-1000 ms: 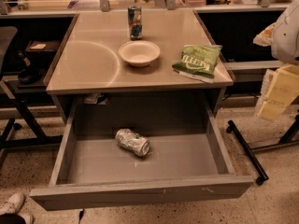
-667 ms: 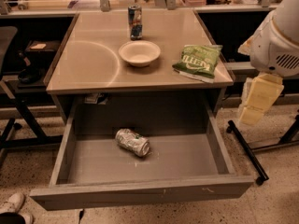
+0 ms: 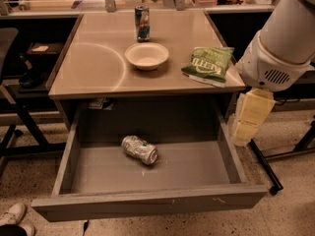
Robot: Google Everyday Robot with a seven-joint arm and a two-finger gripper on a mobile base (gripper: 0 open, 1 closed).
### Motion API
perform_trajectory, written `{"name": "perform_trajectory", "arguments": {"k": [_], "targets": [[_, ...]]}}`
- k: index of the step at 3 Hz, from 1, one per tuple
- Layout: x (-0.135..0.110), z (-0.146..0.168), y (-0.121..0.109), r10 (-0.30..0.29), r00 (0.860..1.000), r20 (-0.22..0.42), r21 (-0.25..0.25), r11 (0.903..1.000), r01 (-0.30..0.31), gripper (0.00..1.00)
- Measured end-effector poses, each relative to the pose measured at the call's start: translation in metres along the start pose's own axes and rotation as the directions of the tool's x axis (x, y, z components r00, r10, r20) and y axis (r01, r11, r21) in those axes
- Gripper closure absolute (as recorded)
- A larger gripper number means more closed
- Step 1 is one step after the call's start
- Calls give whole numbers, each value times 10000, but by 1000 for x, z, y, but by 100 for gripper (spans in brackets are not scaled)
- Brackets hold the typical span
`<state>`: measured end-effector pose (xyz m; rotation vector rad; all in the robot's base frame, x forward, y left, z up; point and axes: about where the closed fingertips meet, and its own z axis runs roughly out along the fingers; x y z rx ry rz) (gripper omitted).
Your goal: Pick 7up can from top drawer and place on counter
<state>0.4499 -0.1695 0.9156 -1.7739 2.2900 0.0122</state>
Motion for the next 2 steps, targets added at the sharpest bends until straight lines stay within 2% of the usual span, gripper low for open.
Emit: {"name": "perform_trajectory", "arguments": {"k": [1,2], "targets": [[-10,16,5,84,9995,307,71,9999,-86,0],[-53,65,13,184,9975,678,-109,9998,-177,0]]}}
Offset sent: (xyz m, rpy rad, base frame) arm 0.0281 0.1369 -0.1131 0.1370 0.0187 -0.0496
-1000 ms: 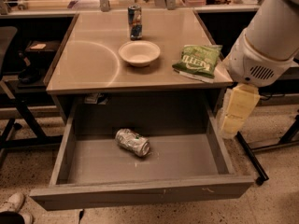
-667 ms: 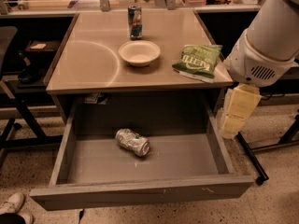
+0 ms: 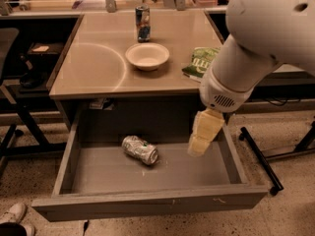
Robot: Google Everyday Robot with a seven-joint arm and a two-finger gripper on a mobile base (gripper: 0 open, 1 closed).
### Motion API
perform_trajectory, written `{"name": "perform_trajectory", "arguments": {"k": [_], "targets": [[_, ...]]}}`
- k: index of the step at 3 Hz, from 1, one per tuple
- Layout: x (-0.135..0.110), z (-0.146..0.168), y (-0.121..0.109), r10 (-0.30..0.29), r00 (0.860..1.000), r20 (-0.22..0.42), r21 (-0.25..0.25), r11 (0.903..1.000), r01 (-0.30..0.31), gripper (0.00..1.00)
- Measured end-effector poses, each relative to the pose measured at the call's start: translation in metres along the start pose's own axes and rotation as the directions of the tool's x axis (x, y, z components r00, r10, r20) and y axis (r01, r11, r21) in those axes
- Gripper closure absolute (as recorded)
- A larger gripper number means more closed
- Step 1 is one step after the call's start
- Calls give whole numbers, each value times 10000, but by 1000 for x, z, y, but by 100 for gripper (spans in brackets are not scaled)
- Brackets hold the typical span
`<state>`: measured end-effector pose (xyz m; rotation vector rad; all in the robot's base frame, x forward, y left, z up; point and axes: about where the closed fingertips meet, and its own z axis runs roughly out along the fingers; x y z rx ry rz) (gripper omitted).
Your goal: Pick 7up can from top drawer and place on counter
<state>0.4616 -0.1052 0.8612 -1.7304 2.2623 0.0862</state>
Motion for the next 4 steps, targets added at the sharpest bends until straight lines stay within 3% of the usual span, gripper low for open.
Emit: {"name": "perform_trajectory", "arguments": {"k": [1,3,4], "targets": [[-31,49,6,621,9981,20,-297,9976,-620,0],[-33,58,12,1087,9937,255,-436,9932,-1076,0],[-56,99,34,1417,9876,673,-918,9865,-1353,0]]}}
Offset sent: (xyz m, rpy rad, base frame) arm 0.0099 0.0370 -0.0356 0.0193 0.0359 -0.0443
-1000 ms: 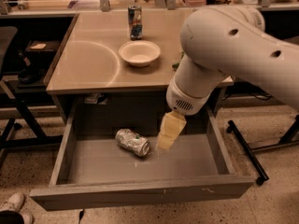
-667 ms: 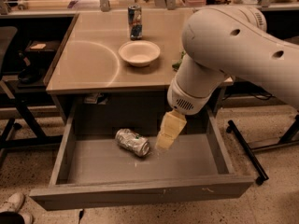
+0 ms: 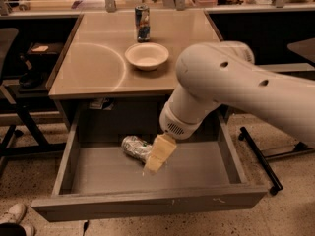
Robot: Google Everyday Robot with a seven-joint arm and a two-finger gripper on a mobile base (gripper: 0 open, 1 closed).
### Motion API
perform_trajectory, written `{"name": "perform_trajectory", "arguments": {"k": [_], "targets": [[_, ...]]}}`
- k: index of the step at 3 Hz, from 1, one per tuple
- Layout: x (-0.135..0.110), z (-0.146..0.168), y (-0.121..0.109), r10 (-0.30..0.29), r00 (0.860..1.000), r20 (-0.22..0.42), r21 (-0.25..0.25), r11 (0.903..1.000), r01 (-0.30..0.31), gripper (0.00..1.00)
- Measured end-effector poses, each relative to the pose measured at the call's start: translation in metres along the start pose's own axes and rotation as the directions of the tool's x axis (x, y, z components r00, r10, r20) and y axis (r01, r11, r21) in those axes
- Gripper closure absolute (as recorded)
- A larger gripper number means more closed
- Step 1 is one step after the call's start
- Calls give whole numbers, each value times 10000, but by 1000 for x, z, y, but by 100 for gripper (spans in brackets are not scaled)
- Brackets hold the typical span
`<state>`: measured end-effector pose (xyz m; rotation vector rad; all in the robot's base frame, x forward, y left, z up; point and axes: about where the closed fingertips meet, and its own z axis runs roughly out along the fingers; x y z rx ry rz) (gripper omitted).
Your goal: Pick 7up can from top drawer and place on counter
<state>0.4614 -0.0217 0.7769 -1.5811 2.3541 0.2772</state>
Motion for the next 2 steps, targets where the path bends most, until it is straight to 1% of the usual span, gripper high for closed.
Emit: {"name": "perform_trajectory", "arguments": {"k": [1,2], "targets": [[-22,43,3,377,9989,271,-189,9991,-372,0],[-33,76,-1,915,9954,275,-563,9944,-899,0]]}}
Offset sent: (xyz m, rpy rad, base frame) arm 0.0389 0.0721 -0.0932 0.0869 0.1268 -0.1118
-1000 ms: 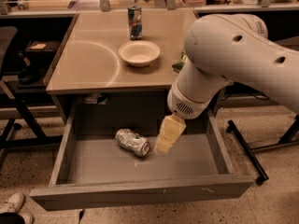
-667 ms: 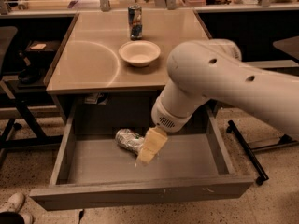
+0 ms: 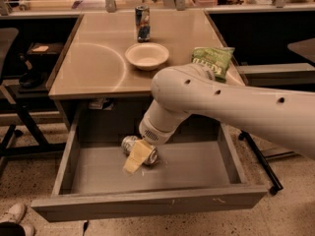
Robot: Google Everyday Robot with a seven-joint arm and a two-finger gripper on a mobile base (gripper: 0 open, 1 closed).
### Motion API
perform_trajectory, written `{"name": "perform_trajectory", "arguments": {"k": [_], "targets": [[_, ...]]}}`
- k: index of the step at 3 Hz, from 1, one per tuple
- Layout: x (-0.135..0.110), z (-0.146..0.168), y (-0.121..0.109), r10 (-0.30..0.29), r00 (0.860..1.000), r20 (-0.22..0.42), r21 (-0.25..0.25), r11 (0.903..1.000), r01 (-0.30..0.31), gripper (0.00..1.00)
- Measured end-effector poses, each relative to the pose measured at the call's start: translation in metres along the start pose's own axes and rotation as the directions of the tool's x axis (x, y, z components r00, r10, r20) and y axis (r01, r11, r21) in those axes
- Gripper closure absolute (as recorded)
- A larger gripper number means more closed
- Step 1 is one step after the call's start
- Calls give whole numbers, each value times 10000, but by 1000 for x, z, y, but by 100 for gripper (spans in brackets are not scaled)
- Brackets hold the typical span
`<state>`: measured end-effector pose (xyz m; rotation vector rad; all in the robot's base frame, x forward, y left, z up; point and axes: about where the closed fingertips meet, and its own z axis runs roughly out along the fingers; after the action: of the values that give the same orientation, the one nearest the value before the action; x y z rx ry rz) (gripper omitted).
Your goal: Pick 7up can from top drawer and place on counter
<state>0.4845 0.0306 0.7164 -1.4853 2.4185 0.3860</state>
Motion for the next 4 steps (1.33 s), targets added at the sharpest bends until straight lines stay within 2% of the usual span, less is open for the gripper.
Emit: {"name": "perform_trajectory", "arguments": {"k": [1,2,4], "targets": [[-1,8,0,120,9999,-16,-105,9999,-120,0],[-1,29,-7,443,9988,210,-64,9990,-442,0],[-1,80,-29,933,9955,174,475,9944,-940,0]]}}
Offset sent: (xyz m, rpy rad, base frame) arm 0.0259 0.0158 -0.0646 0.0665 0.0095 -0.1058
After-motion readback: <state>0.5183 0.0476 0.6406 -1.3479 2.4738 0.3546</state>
